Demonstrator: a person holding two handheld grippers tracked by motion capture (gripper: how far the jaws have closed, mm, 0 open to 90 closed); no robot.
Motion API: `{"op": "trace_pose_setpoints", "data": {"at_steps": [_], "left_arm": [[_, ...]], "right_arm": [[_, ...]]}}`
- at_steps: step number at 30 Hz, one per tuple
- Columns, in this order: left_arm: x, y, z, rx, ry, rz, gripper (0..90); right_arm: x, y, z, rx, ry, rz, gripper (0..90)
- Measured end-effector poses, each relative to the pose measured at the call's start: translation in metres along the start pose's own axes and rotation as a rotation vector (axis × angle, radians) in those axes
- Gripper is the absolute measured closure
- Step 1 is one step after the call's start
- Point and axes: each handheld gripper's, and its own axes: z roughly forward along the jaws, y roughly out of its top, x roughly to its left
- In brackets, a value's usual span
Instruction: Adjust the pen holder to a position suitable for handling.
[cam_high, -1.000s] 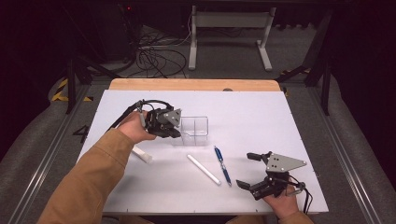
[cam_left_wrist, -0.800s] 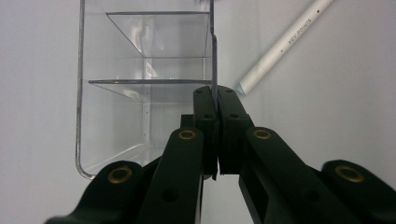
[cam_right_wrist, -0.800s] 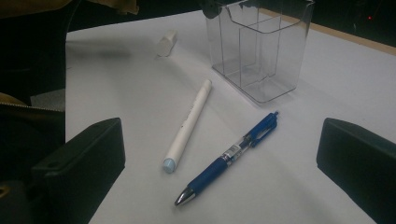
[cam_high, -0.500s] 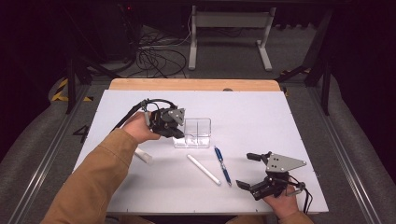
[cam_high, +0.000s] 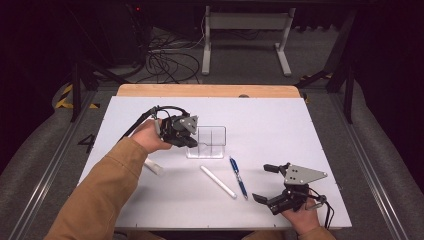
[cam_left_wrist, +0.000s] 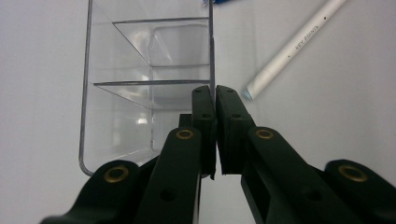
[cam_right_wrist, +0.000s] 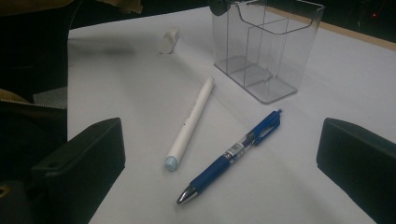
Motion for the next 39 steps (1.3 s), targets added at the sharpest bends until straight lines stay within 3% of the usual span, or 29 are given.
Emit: {"op": "trace_pose_setpoints", "data": {"at_steps": [3, 9, 10, 18, 22, 26, 35, 39], "left_arm": [[0.000, 0.000, 0.000, -0.002, 0.014, -0.005, 85.5], [0.001, -0.002, -0.001, -0.024, 0.004, -0.031, 84.8], [0.001, -0.003, -0.002, -0.029, 0.009, -0.036, 80.9], [-0.003, -0.010, -0.026, -0.162, 0.055, -0.101, 68.8], [-0.010, -0.016, -0.039, -0.226, 0.045, -0.155, 62.6], [-0.025, -0.027, -0.050, -0.318, 0.024, -0.222, 57.5], [-0.076, -0.055, -0.060, -0.464, 0.100, -0.329, 42.9], [-0.093, -0.064, -0.060, -0.546, 0.112, -0.359, 39.4]], "right_arm": [[0.000, 0.000, 0.000, 0.001, 0.001, -0.002, 1.6], [0.000, 0.000, 0.000, 0.001, 0.001, -0.003, 1.6], [0.000, 0.000, 0.000, 0.000, 0.002, -0.004, 1.7], [0.001, 0.001, 0.000, -0.001, -0.002, -0.007, 1.7], [0.001, 0.001, -0.001, -0.004, -0.006, -0.008, 1.6], [0.002, 0.003, -0.002, -0.011, -0.019, -0.012, 1.5], [0.002, 0.008, -0.002, -0.029, -0.038, -0.013, 0.0], [0.001, 0.009, -0.002, -0.037, -0.039, -0.005, 0.0]]}}
